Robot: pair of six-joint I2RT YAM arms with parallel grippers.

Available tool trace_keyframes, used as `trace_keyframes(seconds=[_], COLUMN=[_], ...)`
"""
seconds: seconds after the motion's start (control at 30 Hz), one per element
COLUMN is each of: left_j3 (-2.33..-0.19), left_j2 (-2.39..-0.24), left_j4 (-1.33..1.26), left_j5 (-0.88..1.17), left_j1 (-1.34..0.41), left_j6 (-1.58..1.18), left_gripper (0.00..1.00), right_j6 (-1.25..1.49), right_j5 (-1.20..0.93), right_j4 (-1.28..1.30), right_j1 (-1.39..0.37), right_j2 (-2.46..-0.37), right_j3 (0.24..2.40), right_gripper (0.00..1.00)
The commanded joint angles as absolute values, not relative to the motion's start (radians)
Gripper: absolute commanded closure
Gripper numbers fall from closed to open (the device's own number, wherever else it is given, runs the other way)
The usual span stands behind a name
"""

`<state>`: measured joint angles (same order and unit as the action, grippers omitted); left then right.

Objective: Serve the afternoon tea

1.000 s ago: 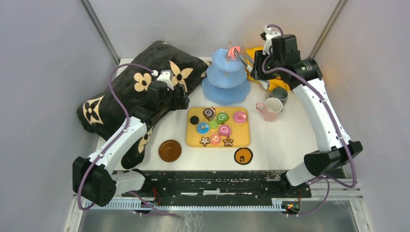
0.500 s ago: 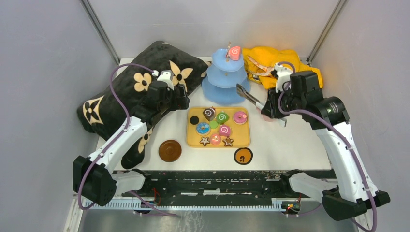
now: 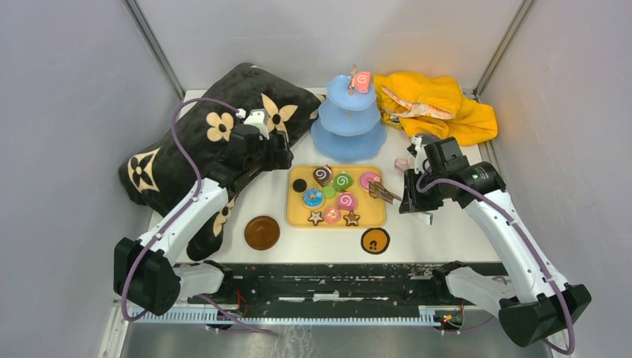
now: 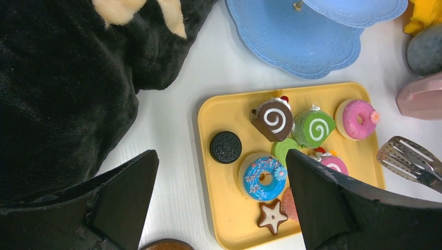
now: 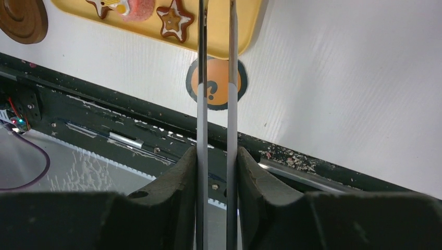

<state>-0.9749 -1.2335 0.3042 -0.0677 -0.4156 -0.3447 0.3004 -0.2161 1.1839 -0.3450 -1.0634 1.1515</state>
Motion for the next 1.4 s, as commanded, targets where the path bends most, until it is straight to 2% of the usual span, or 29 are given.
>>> trace_keyframes(seconds=[0.0,0.33,0.63,0.87,1.37], left_j3=[-0.988,-0.982,-0.98,-0.977,-0.966], left_j2=[-1.221,-1.226,-1.247,-1.243,-1.239], left_j4=[0.259,0.252,0.238,0.239,0.239], left_j5=[-0.047,-0.046,-0.037,-0.043,-0.048], left_j1=[-0.412,-0.412,-0.411,-0.411,-0.411], left_j6=[-0.388,-0.387,-0.396,-0.391,-0.39], left_gripper=[0.01,0.01,0.01,0.01,0.01], right_j6=[0.377,0.408,0.429,0.45,0.465], right_j5=[-0.194,-0.182,-0.125,-0.073,-0.029], right_j4=[1.086,1.013,0.953,0.92,0.85], right_j1=[-0.35,-0.351,-0.385,-0.432,-0.476], right_j2=[-1.023,-1.033,-1.044,-1.073,-1.144], right_j3=[1.116,1.038,0.989,0.989,1.007], right_gripper=[0.66,0.59,0.58,0.53,0.49])
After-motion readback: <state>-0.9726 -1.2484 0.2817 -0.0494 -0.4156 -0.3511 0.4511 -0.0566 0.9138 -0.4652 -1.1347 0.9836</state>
